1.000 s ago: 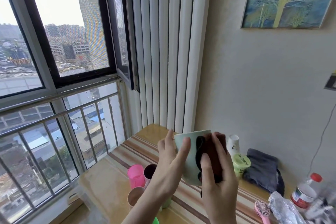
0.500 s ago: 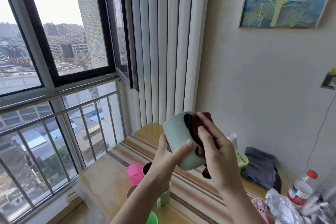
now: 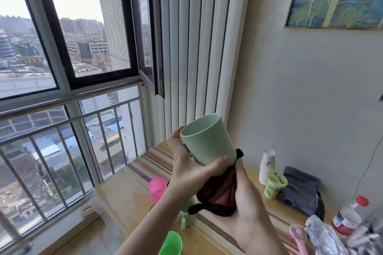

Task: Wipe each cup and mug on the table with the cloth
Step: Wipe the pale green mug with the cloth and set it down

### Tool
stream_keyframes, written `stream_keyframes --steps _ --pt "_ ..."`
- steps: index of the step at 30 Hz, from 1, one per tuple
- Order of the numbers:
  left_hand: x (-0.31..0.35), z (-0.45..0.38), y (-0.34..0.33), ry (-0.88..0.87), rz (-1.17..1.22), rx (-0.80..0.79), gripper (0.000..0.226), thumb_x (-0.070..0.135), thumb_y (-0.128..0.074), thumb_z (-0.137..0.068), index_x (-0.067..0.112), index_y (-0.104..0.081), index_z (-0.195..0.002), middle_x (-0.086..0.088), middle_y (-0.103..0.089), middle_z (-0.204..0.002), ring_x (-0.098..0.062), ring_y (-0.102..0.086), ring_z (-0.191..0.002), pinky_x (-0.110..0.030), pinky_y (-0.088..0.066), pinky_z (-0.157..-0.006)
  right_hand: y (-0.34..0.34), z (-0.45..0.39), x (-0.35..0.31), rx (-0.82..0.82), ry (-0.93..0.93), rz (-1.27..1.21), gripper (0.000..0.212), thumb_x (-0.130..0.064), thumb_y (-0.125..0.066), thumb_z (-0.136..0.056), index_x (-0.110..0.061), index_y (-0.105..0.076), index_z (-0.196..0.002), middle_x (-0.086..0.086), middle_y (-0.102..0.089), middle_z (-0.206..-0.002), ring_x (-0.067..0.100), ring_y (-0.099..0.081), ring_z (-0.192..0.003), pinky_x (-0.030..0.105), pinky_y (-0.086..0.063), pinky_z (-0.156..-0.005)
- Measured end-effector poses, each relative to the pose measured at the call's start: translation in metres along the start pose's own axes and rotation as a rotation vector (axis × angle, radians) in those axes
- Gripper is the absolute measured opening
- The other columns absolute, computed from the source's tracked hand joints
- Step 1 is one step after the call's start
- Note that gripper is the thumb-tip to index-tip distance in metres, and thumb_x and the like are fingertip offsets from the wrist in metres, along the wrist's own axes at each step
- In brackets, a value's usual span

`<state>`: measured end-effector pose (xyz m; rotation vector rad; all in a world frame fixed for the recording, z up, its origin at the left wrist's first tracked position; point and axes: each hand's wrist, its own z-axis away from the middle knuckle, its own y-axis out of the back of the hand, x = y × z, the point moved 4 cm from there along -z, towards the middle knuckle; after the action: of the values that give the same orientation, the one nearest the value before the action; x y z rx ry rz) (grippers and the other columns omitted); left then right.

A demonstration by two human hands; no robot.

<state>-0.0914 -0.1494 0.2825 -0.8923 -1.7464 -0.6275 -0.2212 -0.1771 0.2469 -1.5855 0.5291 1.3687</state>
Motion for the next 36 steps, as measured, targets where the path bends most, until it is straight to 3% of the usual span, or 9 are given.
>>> stream_keyframes --steps 3,5,7,14,21,25,29,32,36 --pt "-0.006 -0.001 0.005 -0.044 -0.096 0.031 0.107 0.049 -0.091 -0.046 0.035 -0.026 -0.13 0.011 -0.052 -0.122 -0.008 -0.061 -0.112 -0.036 -0.058 -0.089 0.001 0.003 -0.003 0.021 0.059 0.096 0.051 -0.056 -0.066 -0.082 -0.015 -0.07 -0.113 0.008 -0.077 -0.103 0.035 -0.069 -0.107 0.058 -0.049 -0.099" --pt "-0.012 -0.003 0.013 -0.026 -0.12 0.053 0.107 0.05 -0.093 -0.045 0.039 -0.027 -0.128 0.006 -0.051 -0.124 -0.016 -0.063 -0.111 -0.045 -0.061 -0.084 0.006 0.008 -0.006 0.096 0.126 0.28 0.025 -0.032 -0.055 -0.097 -0.022 -0.072 -0.112 -0.005 -0.079 -0.096 0.014 -0.073 -0.099 0.029 -0.057 -0.088" --pt "-0.017 -0.004 0.021 -0.02 -0.131 0.06 0.107 0.051 -0.091 -0.043 0.039 -0.027 -0.128 0.001 -0.052 -0.124 -0.014 -0.064 -0.106 -0.037 -0.063 -0.08 0.009 0.014 -0.018 0.134 0.307 0.51 0.029 -0.024 -0.05 -0.099 -0.033 -0.064 -0.123 -0.017 -0.075 -0.107 -0.008 -0.066 -0.103 0.004 -0.048 -0.082" --pt "-0.028 0.0 0.003 0.134 0.055 -0.007 0.098 0.048 -0.089 -0.044 0.022 -0.043 -0.127 -0.017 -0.059 -0.122 -0.027 -0.067 -0.102 -0.025 -0.057 -0.064 -0.003 0.004 -0.023 0.027 0.714 0.706 0.047 -0.023 -0.039 -0.101 -0.03 -0.037 -0.148 -0.011 -0.035 -0.157 0.005 -0.028 -0.147 0.022 -0.028 -0.117" --pt "-0.05 0.001 0.006 0.239 0.147 -0.07 0.103 0.039 -0.095 -0.041 0.023 -0.045 -0.13 -0.014 -0.062 -0.123 -0.031 -0.066 -0.112 -0.049 -0.061 -0.088 0.041 -0.005 -0.014 0.047 0.608 0.677 0.041 -0.017 -0.045 -0.098 -0.033 -0.05 -0.135 -0.03 -0.057 -0.135 -0.005 -0.05 -0.129 0.004 -0.038 -0.1" --pt "-0.07 0.003 -0.009 0.269 0.096 -0.121 0.105 0.035 -0.096 -0.04 0.02 -0.048 -0.132 -0.013 -0.063 -0.125 -0.026 -0.067 -0.112 -0.047 -0.06 -0.094 0.043 -0.019 -0.015 -0.005 0.607 0.702 0.044 -0.014 -0.041 -0.1 -0.019 -0.047 -0.143 -0.015 -0.051 -0.146 -0.001 -0.042 -0.138 0.013 -0.033 -0.11" --pt "-0.095 0.004 -0.012 0.387 0.184 -0.092 0.067 0.044 -0.088 -0.066 0.025 -0.062 -0.125 -0.013 -0.073 -0.115 -0.009 -0.072 -0.091 -0.029 -0.058 -0.084 0.072 -0.025 0.011 0.03 0.478 0.787 0.042 -0.014 -0.045 -0.101 -0.027 -0.049 -0.14 -0.021 -0.056 -0.138 -0.002 -0.048 -0.132 0.008 -0.034 -0.105" --pt "-0.117 0.011 -0.013 0.46 0.138 -0.089 0.052 0.065 -0.076 -0.071 0.033 -0.074 -0.112 0.004 -0.078 -0.102 -0.005 -0.068 -0.085 -0.027 -0.051 -0.084 0.1 -0.024 0.034 0.087 0.316 0.836 0.04 -0.014 -0.046 -0.101 -0.044 -0.054 -0.126 -0.039 -0.064 -0.112 -0.014 -0.06 -0.098 -0.003 -0.04 -0.079" --pt "-0.157 0.031 -0.019 0.54 0.102 0.048 0.01 0.031 -0.075 -0.088 0.028 -0.08 -0.097 0.004 -0.076 -0.098 -0.015 -0.068 -0.095 -0.028 -0.053 -0.085 0.122 -0.025 0.056 0.128 0.194 0.891 0.038 -0.013 -0.046 -0.101 -0.039 -0.05 -0.128 -0.067 -0.045 -0.092 -0.041 -0.042 -0.096 -0.011 -0.031 -0.077"
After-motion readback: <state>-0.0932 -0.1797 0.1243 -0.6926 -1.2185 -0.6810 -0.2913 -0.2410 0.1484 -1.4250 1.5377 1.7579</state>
